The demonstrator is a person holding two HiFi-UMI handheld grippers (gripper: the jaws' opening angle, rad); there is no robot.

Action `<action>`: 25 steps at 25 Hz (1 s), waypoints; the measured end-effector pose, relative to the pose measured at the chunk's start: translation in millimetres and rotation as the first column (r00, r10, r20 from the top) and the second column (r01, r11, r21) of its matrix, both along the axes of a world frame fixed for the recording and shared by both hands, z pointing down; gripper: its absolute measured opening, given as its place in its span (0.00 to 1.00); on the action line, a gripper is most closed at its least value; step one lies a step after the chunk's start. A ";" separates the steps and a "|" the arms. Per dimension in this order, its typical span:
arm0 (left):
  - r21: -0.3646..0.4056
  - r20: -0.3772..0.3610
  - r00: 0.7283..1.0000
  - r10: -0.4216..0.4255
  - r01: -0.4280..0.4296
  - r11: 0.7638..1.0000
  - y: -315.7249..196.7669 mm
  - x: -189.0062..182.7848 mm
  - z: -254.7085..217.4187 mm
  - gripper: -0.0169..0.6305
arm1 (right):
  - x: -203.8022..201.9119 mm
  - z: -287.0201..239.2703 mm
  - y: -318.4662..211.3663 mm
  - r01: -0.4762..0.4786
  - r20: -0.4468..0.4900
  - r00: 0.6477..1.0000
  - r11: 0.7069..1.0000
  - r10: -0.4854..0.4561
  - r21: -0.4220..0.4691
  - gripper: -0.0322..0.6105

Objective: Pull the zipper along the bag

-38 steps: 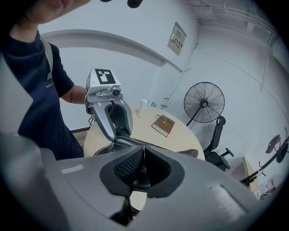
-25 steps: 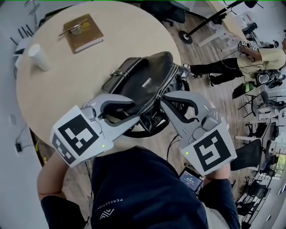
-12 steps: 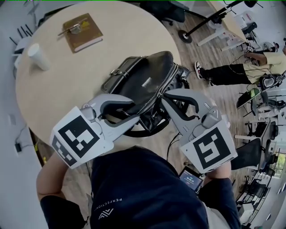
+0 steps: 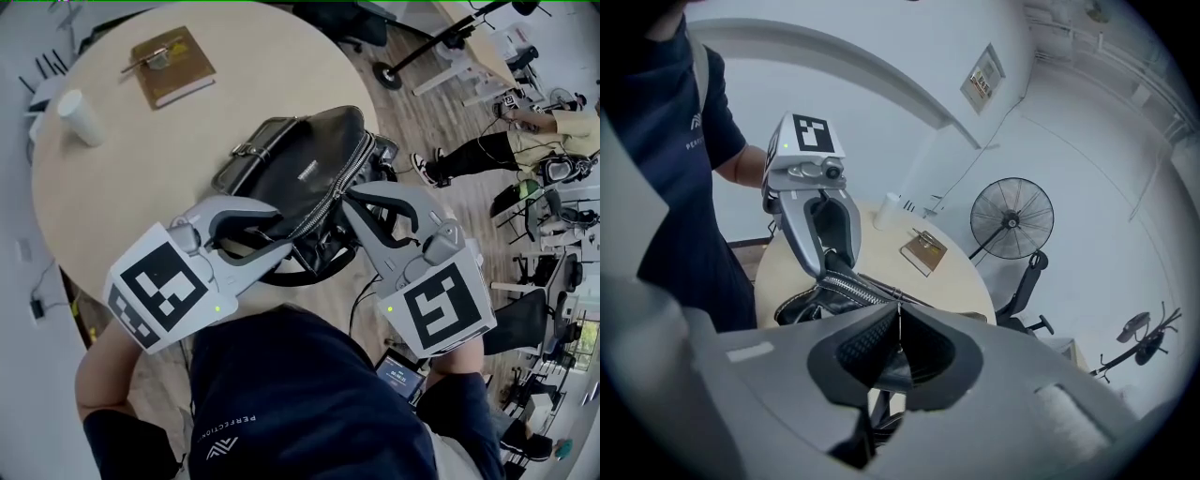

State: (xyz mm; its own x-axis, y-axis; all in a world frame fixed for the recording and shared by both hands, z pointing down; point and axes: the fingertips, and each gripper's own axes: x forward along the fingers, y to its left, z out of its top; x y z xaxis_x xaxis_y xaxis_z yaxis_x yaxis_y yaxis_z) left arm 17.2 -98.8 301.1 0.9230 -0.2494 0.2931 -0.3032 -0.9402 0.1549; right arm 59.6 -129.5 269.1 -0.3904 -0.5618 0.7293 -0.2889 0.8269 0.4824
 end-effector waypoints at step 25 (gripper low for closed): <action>-0.127 -0.024 0.995 -0.096 0.092 0.988 -11.9 18.3 -4.1 0.21 | 0.9 5.5 0.1 -0.020 0.013 1.000 1.000 0.020 0.000 0.07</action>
State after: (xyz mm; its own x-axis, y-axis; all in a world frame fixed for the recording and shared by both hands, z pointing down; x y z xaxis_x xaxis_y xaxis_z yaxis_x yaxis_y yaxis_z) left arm 35.5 -110.7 297.0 0.9059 -0.2984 0.3005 -0.3829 -0.8803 0.2802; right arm 60.5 -129.4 274.6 -0.3886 -0.5694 0.7244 -0.3116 0.8211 0.4782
